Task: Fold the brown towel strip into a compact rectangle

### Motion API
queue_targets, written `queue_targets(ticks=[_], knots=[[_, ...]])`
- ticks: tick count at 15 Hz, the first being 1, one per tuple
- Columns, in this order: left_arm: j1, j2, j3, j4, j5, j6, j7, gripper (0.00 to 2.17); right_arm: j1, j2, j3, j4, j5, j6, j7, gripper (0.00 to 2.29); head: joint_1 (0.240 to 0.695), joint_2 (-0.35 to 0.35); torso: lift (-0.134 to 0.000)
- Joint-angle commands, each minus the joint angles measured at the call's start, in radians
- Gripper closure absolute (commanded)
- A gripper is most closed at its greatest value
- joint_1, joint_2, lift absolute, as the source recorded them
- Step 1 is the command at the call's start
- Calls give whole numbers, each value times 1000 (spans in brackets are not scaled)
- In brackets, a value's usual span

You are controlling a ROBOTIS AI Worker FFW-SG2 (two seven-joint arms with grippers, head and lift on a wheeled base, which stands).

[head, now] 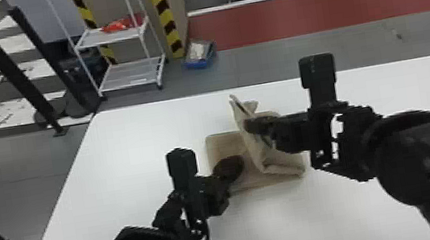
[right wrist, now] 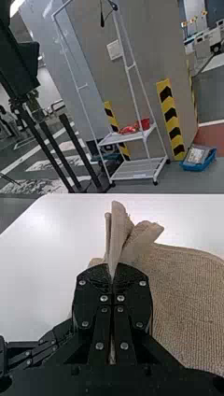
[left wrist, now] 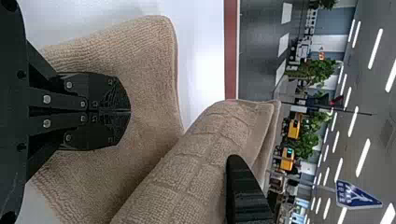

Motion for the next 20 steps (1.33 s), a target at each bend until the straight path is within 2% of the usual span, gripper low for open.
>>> queue_targets(ticks=[1,5,6,9,10,12,14,15,16,17,19,20], knots=[[0,-2,-3,4,0,-8,0,2078,3,1,15,14,-2,-12,0,1409,695,186,-123],[0,-3,-6,7,2,-15,0,2078,1,1,36,30,-10,-12,2,1403,695,195,-123],[0,-5,-7,8,2,-21,2,2078,3,1,39,30,-15,-12,0,1264,695,196,-123],[2,-5,-10,8,0,-24,2,2078,27,1,39,19,-27,-49,2,221,695,204,-123],[0,-5,-12,8,0,-24,2,2078,46,1,32,4,-33,-46,2,26,695,205,-123],[0,-5,-12,12,2,-27,3,2078,101,1,4,-64,-33,-49,2,22,695,204,-123],[2,-5,-12,15,2,-39,2,2078,181,-24,-34,-177,-36,-49,5,36,695,199,-123],[2,-5,-12,15,3,-42,3,2078,216,-44,-51,-223,-44,-49,8,63,695,188,-123],[0,-5,-12,19,6,-61,3,2078,256,-70,-79,-265,-55,-49,15,201,695,180,-123],[0,-5,-12,21,6,-73,5,2078,291,-89,-105,-299,-61,-46,35,549,695,169,-123],[0,-6,-12,22,8,-82,11,2078,354,-116,-149,-346,-56,-24,80,1750,695,146,-123],[0,-9,-12,25,8,-100,17,2074,388,-130,-154,-360,-41,-24,94,1899,695,135,-123]])
